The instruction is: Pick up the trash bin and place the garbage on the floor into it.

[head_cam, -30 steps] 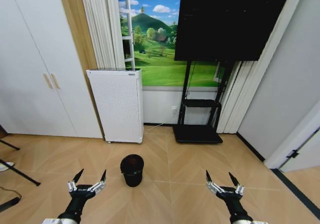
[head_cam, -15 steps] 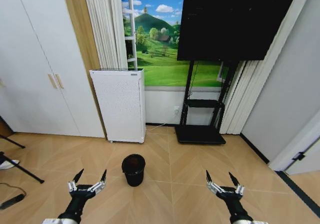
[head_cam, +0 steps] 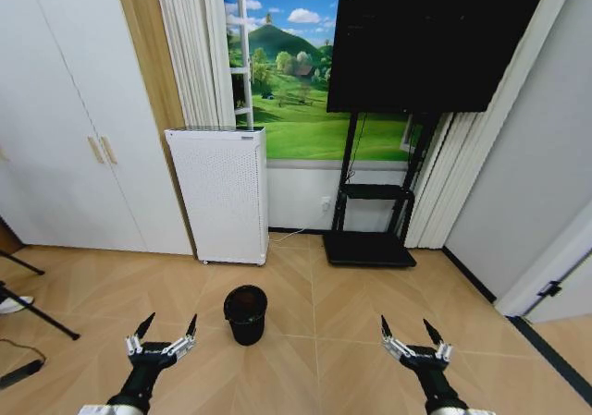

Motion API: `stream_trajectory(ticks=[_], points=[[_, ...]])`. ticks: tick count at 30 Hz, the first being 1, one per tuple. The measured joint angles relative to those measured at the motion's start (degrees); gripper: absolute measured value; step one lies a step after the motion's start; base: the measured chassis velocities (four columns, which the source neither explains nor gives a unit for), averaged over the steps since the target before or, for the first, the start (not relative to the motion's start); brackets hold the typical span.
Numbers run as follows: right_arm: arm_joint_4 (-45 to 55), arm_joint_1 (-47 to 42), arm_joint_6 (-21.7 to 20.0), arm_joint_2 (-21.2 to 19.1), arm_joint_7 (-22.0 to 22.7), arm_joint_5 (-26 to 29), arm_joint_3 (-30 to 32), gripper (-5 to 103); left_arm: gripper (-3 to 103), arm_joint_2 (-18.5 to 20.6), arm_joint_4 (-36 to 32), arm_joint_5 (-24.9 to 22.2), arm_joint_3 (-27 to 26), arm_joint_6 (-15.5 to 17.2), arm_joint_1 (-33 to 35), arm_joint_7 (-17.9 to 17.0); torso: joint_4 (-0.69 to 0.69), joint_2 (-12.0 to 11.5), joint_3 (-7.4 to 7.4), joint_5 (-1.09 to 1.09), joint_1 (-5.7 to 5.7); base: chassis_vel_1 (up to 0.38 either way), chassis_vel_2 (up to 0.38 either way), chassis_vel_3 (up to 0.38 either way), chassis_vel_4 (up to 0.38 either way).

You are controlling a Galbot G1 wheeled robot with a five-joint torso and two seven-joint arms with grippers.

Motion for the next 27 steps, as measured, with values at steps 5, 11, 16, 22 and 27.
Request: stream_trajectory(ticks=[5, 11, 16, 22, 27], points=[[0.0, 0.0, 0.0, 0.0, 0.0, 0.0, 0.0, 100, 100, 0.0, 0.0, 0.0, 0.0, 0.0, 0.0, 0.0, 0.0, 0.0, 0.0, -0.02, 0.0, 0.0, 0.0, 0.0, 0.0], [0.0, 0.0, 0.0, 0.01, 0.0, 0.0, 0.0, 100, 100, 0.0, 0.0, 0.0, -0.01, 0.0, 0.0, 0.0, 0.0, 0.0, 0.0, -0.02, 0.0, -0.019, -0.012, 0.026, 0.018], [0.0, 0.0, 0.0, 0.0, 0.0, 0.0, 0.0, 100, 100, 0.0, 0.0, 0.0, 0.0, 0.0, 0.0, 0.0, 0.01, 0.0, 0.0, 0.0, 0.0, -0.137, -0.112, 0.113, 0.115], [-0.01, 0.0, 0.0, -0.01, 0.0, 0.0, 0.0, 100, 100, 0.0, 0.0, 0.0, 0.01, 0.0, 0.0, 0.02, 0.0, 0.0, 0.0, 0.0, 0.0, -0.081, -0.078, 0.065, 0.089], [0.0, 0.0, 0.0, 0.0, 0.0, 0.0, -0.01, 100, 100, 0.01, 0.0, 0.0, 0.0, -0.01, 0.0, 0.02, 0.0, 0.0, 0.0, -0.02, 0.0, 0.028, 0.015, -0.037, -0.004]])
